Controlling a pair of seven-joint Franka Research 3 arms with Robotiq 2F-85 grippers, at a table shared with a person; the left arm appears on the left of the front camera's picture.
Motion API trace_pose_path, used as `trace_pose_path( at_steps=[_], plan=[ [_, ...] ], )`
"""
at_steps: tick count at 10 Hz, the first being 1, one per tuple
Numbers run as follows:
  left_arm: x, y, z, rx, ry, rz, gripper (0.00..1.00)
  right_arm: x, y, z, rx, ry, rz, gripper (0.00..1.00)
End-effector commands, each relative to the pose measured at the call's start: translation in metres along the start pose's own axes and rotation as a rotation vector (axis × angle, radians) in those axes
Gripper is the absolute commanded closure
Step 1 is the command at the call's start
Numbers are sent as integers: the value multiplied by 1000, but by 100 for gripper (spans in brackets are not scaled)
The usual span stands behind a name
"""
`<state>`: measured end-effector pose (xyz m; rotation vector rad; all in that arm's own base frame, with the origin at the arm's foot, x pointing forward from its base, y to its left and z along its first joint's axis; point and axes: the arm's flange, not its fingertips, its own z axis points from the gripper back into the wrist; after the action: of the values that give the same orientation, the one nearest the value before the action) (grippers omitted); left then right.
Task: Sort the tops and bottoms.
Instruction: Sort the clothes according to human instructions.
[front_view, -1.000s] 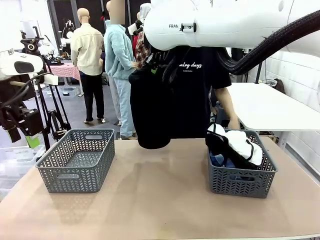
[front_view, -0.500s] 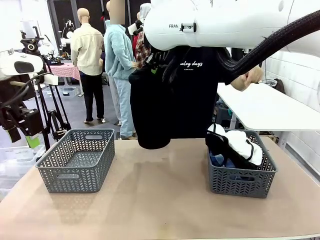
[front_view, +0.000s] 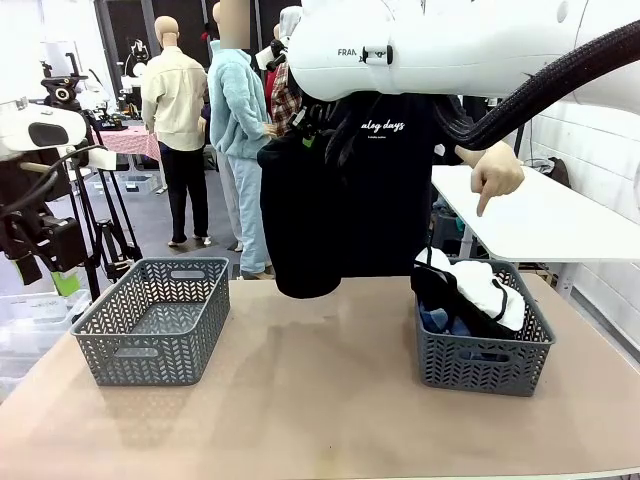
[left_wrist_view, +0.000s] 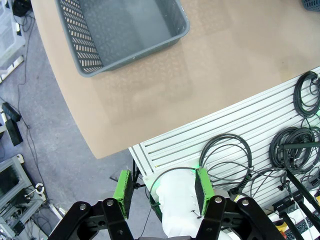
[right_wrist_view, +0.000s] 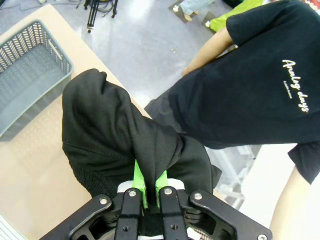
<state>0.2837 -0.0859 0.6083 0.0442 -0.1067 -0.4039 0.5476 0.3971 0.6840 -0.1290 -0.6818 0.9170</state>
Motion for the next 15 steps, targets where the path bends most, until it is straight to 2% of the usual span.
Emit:
trace_pose_path(
  at_steps=[1, 13, 15],
  plan=[
    [-2, 1, 0, 7, 0, -10, 34, 4, -3, 2, -10, -19, 12, 100],
    [-2, 1, 0, 7, 0, -10, 34, 0, 0, 0, 0, 0, 0, 100],
    [-2, 1, 0, 7, 0, -10, 34, 1, 3, 42, -45, -24, -22, 100]
  ],
)
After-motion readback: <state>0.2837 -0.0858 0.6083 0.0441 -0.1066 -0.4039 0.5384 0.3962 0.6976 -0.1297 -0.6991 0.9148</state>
